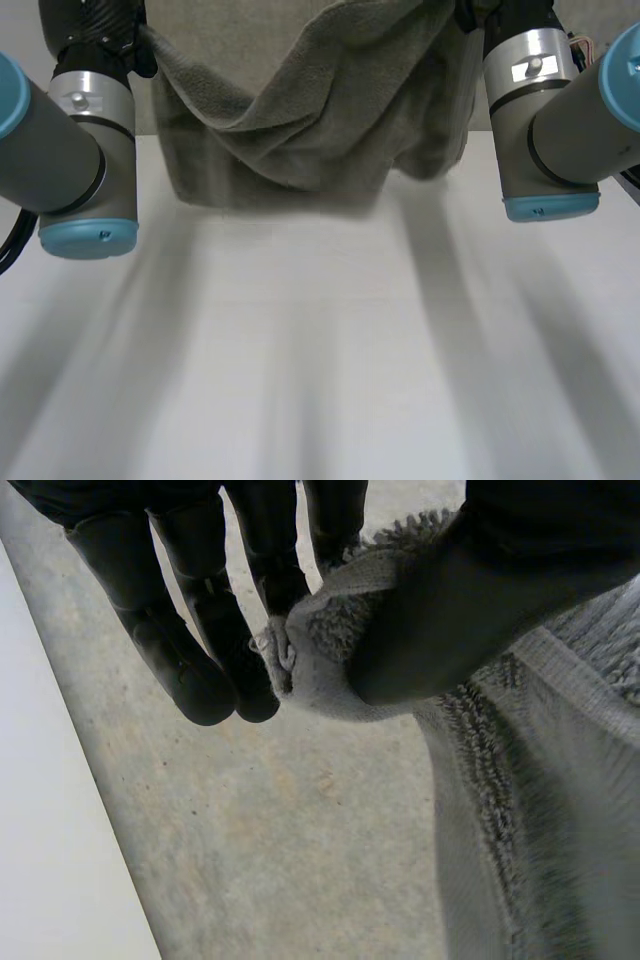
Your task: Fold the towel.
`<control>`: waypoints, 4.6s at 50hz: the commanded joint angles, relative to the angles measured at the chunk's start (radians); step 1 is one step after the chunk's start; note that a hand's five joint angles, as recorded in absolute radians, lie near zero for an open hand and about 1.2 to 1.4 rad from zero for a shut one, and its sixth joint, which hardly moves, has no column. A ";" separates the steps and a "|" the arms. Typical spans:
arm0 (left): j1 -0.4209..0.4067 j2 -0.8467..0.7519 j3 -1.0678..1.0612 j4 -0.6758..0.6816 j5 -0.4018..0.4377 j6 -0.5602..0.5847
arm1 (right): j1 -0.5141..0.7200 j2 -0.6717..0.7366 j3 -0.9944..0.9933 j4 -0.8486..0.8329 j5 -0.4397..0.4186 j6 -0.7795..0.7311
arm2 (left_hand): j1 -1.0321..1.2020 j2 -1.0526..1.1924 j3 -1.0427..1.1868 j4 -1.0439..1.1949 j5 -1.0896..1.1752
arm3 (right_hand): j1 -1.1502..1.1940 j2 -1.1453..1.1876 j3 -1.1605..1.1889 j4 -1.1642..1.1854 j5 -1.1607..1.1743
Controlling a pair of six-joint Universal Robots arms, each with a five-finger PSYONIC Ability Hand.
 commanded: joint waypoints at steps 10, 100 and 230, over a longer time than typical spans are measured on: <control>0.054 0.078 -0.424 -0.177 0.158 0.001 | -0.035 0.012 0.208 0.524 -0.131 -0.091 | -0.053 -0.103 -0.148 -0.120 -0.267 | 0.058 0.082 0.054 0.058 0.063; 0.192 0.076 -0.642 -0.156 0.262 0.252 | -0.320 -0.169 0.768 0.210 -0.531 -0.496 | -0.053 -0.103 -0.148 -0.120 -0.267 | -0.828 -0.804 -0.832 -0.828 -0.823; 0.340 0.143 -0.418 -0.338 0.379 0.091 | -0.227 -0.177 0.412 0.611 -0.137 -0.332 | -0.053 -0.103 -0.148 -0.120 -0.267 | 0.058 0.082 0.054 0.058 0.063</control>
